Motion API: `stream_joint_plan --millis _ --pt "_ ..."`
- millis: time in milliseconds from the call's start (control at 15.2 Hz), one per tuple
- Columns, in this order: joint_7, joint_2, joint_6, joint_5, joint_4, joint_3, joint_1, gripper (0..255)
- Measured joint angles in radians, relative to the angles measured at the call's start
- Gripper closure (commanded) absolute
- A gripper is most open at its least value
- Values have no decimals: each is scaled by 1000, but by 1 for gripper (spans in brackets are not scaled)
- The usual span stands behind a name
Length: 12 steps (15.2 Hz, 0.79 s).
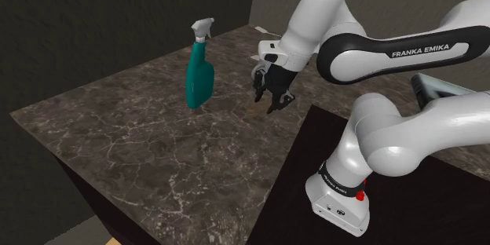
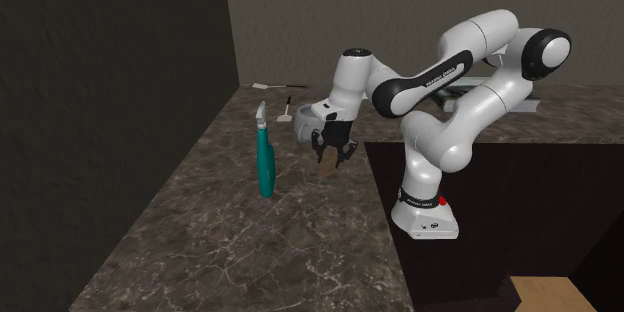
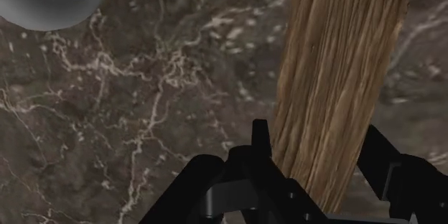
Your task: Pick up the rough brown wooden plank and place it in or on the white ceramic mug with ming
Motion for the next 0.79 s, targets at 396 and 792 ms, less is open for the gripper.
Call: stream_joint_plan --millis 396,792 --pt "0 0 0 1 2 1 1 255" --pt "-3 -18 -58 10 46 9 6 255"
